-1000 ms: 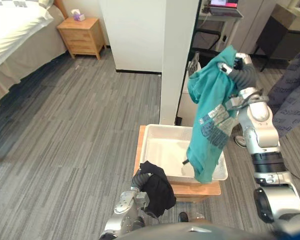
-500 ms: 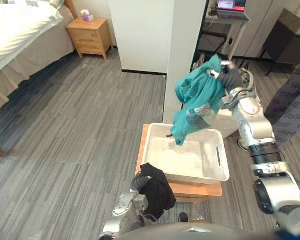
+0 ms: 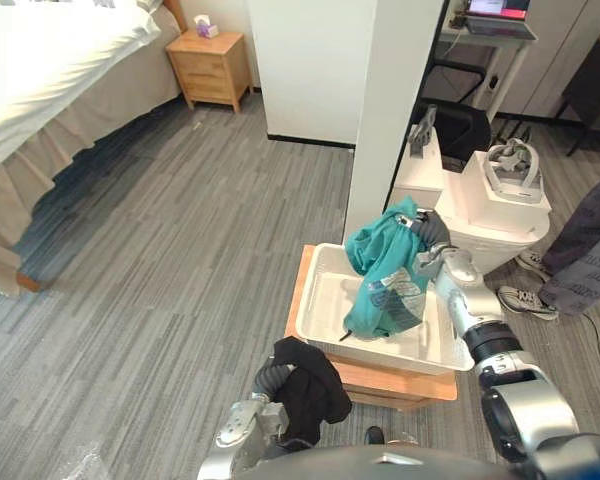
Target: Tidy the bed and pick cloth on bed and put in laundry
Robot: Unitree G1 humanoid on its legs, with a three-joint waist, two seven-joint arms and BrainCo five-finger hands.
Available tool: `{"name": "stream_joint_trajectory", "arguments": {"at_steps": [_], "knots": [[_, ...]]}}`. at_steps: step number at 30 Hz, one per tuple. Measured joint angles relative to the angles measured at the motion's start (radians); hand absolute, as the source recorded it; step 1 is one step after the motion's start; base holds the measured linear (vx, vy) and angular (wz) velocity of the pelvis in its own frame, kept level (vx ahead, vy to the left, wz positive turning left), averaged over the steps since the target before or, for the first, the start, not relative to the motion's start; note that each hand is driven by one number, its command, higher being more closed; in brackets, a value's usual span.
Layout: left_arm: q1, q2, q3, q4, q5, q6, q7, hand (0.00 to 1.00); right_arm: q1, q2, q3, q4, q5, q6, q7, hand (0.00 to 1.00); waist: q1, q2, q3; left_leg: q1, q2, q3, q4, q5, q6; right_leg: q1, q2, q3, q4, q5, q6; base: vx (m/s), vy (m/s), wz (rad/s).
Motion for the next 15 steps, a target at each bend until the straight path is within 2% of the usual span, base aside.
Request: {"name": "stream_joint_trajectory", "arguments": {"at_steps": [4, 5, 10, 15], "knots": [[0.0, -0.004, -0.001, -0.02, 0.0, -0.003, -0.001, 1.0, 0.02, 0.031, -0.001, 0.088, 0.0, -0.024, -0.016, 1.0, 0.003, 0.018, 0.02, 0.0, 0.0, -0.003, 0.0, -0.001, -0.002, 0.003, -0.001, -0.005, -0.002, -0.001, 0.002, 0.02, 0.002, 0.03], [0.002, -0.004, -0.002, -0.02, 0.001, -0.003, -0.001, 1.0, 0.036, 0.043, -0.007, 0.097, 0.0, -0.034, -0.019, 0.0, 0.003, 0.019, 0.021, 0.0, 0.0, -0.005, 0.0, -0.002, -0.002, 0.005, -0.001, -0.008, -0.002, -0.002, 0.003, 0.04, 0.001, 0.08], [0.007, -0.003, -0.001, -0.02, 0.002, -0.01, -0.002, 1.0, 0.107, 0.077, -0.008, 0.135, -0.002, -0.064, -0.016, 0.0, 0.001, 0.02, 0.031, 0.001, 0.0, -0.01, 0.0, -0.005, -0.008, 0.009, -0.002, -0.014, -0.002, -0.006, 0.007, 0.03, 0.002, 0.03], [0.011, -0.003, 0.0, -0.02, 0.02, -0.025, -0.017, 1.0, 0.136, 0.085, 0.008, 0.15, -0.063, -0.113, -0.025, 0.0, 0.0, 0.022, 0.034, 0.009, 0.0, -0.007, 0.0, -0.009, -0.013, 0.018, -0.002, -0.014, -0.003, -0.009, 0.008, 0.01, 0.002, 0.0]]}}
